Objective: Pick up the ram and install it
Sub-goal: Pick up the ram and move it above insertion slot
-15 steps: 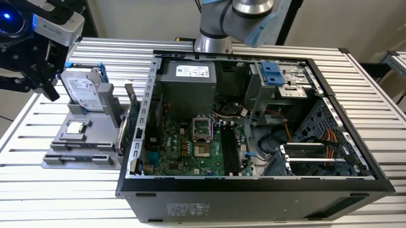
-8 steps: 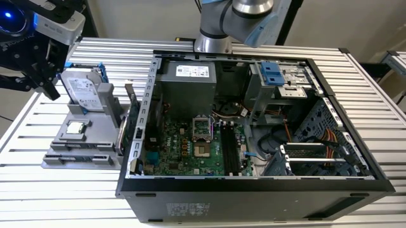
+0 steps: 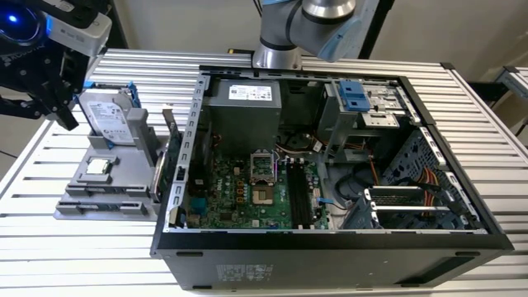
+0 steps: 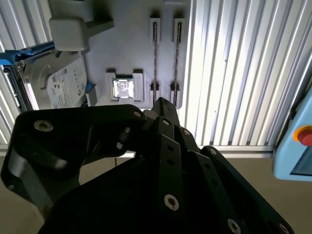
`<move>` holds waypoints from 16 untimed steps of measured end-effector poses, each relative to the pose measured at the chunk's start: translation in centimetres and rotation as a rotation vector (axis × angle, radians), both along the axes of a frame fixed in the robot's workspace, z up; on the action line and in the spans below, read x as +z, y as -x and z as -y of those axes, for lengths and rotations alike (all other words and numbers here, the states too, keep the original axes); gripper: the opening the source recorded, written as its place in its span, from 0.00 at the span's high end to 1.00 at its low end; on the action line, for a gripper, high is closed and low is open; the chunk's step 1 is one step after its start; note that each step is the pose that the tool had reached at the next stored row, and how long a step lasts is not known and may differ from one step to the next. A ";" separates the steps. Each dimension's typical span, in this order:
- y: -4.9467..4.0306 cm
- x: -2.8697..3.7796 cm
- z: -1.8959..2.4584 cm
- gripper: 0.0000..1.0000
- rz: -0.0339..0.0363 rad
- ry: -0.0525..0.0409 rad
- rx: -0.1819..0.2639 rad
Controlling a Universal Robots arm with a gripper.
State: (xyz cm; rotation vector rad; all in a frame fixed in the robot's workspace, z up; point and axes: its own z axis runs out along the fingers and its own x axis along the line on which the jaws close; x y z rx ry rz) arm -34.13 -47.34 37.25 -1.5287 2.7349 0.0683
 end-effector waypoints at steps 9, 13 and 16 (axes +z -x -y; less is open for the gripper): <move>0.00 0.00 -0.05 1.00 0.0001 -0.0001 0.059; 0.00 0.00 -0.17 1.00 0.0001 -0.0001 0.090; 0.00 0.00 -0.18 1.00 0.0001 -0.0001 0.113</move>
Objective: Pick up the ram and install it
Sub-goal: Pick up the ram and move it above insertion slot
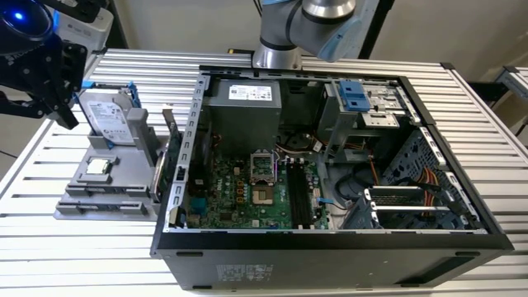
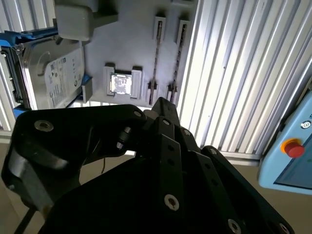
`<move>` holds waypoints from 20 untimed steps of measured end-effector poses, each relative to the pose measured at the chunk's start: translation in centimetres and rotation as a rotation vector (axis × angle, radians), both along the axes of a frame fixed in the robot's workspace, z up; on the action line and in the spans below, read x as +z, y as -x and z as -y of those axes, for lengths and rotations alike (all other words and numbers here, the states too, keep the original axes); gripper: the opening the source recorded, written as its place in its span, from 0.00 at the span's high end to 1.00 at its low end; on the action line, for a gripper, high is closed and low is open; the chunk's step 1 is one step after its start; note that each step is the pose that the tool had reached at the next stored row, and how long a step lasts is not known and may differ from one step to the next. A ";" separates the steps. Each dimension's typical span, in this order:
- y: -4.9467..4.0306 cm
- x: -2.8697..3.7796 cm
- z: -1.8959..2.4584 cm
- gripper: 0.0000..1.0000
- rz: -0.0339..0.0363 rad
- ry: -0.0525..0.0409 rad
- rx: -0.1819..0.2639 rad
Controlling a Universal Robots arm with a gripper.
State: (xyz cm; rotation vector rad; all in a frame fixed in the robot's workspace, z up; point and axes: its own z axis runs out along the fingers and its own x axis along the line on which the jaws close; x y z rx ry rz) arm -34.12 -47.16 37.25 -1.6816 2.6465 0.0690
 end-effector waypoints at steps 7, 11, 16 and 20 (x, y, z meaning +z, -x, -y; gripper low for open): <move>0.00 0.00 -0.15 1.00 0.0000 0.0000 0.049; 0.01 0.01 -0.25 1.00 -0.0001 0.0001 0.074; 0.01 0.00 -0.25 1.00 -0.0001 0.0000 0.108; 0.01 0.00 -0.25 1.00 0.0000 0.0000 0.131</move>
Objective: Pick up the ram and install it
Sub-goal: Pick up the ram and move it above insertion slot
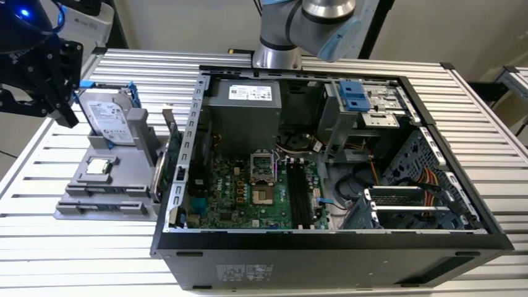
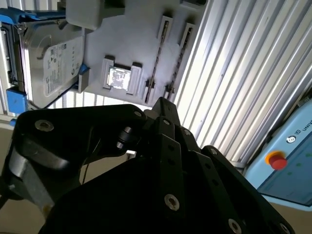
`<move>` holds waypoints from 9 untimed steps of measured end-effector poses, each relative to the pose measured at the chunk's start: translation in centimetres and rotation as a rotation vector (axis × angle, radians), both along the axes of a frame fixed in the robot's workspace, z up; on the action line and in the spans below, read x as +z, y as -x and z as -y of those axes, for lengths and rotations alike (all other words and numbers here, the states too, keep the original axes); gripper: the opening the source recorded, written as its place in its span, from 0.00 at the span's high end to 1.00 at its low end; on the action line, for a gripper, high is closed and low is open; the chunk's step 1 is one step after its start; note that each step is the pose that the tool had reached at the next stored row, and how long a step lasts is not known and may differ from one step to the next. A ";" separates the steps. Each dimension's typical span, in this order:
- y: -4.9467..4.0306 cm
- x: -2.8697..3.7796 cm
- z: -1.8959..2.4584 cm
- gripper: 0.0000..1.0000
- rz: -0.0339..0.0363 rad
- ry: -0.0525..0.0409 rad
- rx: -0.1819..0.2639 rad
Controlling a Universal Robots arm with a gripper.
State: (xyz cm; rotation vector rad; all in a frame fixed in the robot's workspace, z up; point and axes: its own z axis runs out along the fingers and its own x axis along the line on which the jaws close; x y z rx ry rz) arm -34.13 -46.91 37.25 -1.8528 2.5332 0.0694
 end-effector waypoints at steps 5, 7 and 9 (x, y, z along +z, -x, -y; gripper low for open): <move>0.00 0.00 0.00 1.00 0.0000 0.0000 0.024; 0.00 0.00 0.00 1.00 0.0000 0.0000 0.024; 0.00 0.00 0.00 1.00 0.0001 -0.0001 0.029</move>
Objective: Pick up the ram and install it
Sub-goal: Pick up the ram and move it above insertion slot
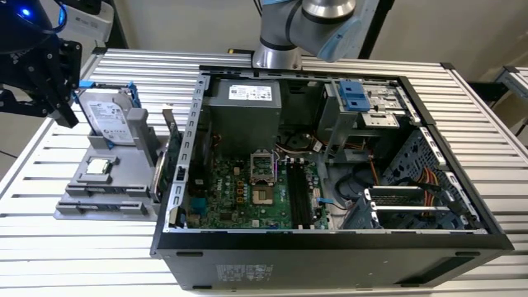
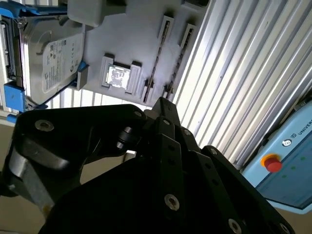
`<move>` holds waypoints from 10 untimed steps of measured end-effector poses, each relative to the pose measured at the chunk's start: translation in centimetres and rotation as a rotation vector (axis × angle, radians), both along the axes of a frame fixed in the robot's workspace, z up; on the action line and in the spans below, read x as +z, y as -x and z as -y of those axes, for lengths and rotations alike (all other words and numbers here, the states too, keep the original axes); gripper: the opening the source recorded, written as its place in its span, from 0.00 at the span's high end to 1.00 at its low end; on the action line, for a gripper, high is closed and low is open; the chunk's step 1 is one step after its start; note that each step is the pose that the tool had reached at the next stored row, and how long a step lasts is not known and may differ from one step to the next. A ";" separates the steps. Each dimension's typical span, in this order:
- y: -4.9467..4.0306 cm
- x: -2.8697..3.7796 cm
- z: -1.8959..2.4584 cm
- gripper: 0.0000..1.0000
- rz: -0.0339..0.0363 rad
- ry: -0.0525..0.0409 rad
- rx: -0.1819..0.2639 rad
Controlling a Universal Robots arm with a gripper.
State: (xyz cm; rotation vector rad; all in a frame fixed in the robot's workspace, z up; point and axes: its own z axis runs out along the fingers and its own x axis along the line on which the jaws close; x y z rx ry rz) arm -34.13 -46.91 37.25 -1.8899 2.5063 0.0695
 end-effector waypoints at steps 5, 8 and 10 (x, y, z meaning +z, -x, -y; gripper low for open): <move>0.00 -0.02 0.00 1.00 0.0001 0.0002 0.048; 0.00 -0.06 0.00 1.00 0.0001 0.0009 0.085; 0.00 -0.08 0.00 1.00 0.0005 0.0014 0.110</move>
